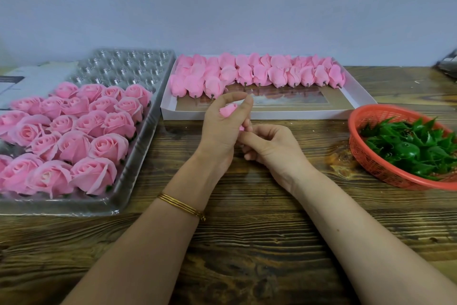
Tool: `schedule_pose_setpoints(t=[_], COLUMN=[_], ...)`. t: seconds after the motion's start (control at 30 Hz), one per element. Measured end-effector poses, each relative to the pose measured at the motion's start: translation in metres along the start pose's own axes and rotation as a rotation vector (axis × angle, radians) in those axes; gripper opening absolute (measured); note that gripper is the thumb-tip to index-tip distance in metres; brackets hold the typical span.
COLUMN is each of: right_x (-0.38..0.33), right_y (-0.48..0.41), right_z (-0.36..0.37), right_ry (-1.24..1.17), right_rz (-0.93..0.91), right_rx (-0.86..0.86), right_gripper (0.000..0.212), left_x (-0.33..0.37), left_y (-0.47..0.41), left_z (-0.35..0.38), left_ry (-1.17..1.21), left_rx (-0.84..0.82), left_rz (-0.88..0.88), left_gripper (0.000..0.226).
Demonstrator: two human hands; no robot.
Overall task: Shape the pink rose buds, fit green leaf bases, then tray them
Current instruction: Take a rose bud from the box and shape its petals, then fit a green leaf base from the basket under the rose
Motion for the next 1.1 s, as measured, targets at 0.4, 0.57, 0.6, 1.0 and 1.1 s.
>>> schedule_pose_setpoints(t=[0.4,0.57,0.6,1.0,1.1], right_x=[-0.049,-0.085,-0.09,-0.102,-0.098], right_y=[0.006,0.017,0.02,0.039,0.036], right_z=[-0.062,-0.093,-0.1,-0.179,-0.188], right_ry=[0.217,0.487,0.519,0.928,1.099], right_rz=[-0.225,-0.457,-0.484,-0.299,-0.192], right_rx=[0.333,0.507,0.55,0.865,0.863], right_gripper=[0.013,0.017,0.014,0.021,0.022], left_x=[0.001,0.0,0.0,0.0,0.0], left_y=[-0.006,-0.006,-0.006,-0.005,-0.005], left_z=[-0.012,-0.012,-0.012,-0.013,-0.013], left_ry=[-0.153,-0.16,-0.161,-0.163,-0.167], left_rx=[0.063,0.046,0.043,0.045,0.049], left_rz=[0.099,0.089,0.088,0.071,0.066], left_gripper=[0.013,0.015,0.014,0.021,0.023])
Point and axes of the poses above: each hand's wrist, its own y-axis away from the middle knuckle, its own z-axis out of the palm, x = y × z, the point moved 9 cm from there along -y, towards the middle knuckle, and after that the axes turned 1 degree about x, right-handed, at the moved point
